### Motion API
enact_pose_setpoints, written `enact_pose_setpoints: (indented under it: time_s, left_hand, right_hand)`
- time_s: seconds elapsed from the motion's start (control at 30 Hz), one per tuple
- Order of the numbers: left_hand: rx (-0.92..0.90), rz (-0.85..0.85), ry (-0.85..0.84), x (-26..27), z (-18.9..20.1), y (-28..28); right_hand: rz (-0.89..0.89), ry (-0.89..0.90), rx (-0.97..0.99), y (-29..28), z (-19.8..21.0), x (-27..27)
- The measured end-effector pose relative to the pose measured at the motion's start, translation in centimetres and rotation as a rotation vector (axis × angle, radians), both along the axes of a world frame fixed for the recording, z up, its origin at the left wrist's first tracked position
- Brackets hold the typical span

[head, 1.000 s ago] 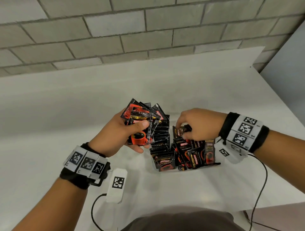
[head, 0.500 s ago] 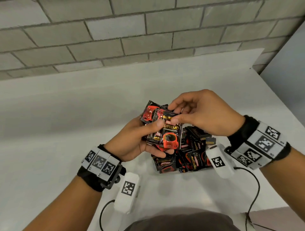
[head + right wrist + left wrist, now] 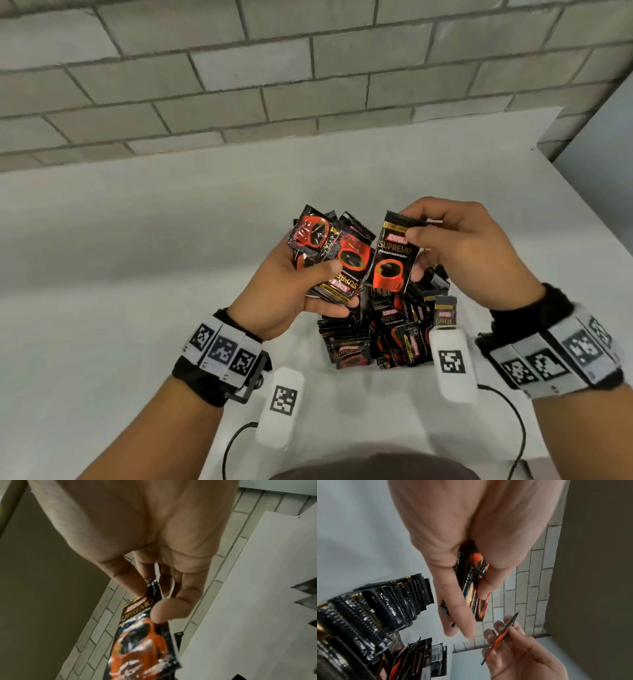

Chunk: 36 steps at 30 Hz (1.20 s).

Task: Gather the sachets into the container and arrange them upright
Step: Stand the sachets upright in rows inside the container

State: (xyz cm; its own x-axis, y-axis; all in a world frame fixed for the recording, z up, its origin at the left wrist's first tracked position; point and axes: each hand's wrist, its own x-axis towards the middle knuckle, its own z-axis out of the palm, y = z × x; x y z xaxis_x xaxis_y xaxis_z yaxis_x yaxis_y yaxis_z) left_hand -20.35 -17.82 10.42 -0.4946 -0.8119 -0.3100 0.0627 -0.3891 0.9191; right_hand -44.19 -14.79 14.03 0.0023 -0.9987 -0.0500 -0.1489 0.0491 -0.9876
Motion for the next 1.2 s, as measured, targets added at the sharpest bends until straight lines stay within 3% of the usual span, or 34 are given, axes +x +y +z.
enact_pose_setpoints:
  time_s: [0.1, 0.27, 0.47, 0.7, 0.9, 1.1, 1.2]
  left_hand:
    - [-0.052, 0.008, -0.035, -0.2, -0.4, -0.2]
    - [-0.12, 0.027, -0.074, -0.5, -0.2, -0.4]
    - [0.041, 0.102, 0.018, -1.1, 0.6, -0.8]
    - [0.035, 0.189, 0.041, -0.9, -0.5, -0.8]
    - [0.046, 0.122, 0.088, -1.3, -0.7, -0.8]
    - [-0.035, 0.212, 0.105, -1.5, -1.0, -1.0]
    - [-0.074, 0.225, 0.122, -1.7, -0.9, -0.8]
  right_hand:
    - [0.039, -0.016, 0.024, 0.2, -0.6, 0.2]
    - [0.08, 0.204, 0.05, 0.9, -1.5, 1.1]
    - [0.021, 0.145, -0.001, 0.4, -2.3, 1.5]
    - [-0.018, 0.158, 0.053, 0.7, -2.2, 0.1]
    - [-0.172, 0.022, 0.116, 0.8, -2.6, 1.0]
    - [-0.355, -0.17, 0.009, 1.1, -1.9, 1.5]
    - [-0.347, -0.195, 0.029, 1.0, -2.0, 1.8]
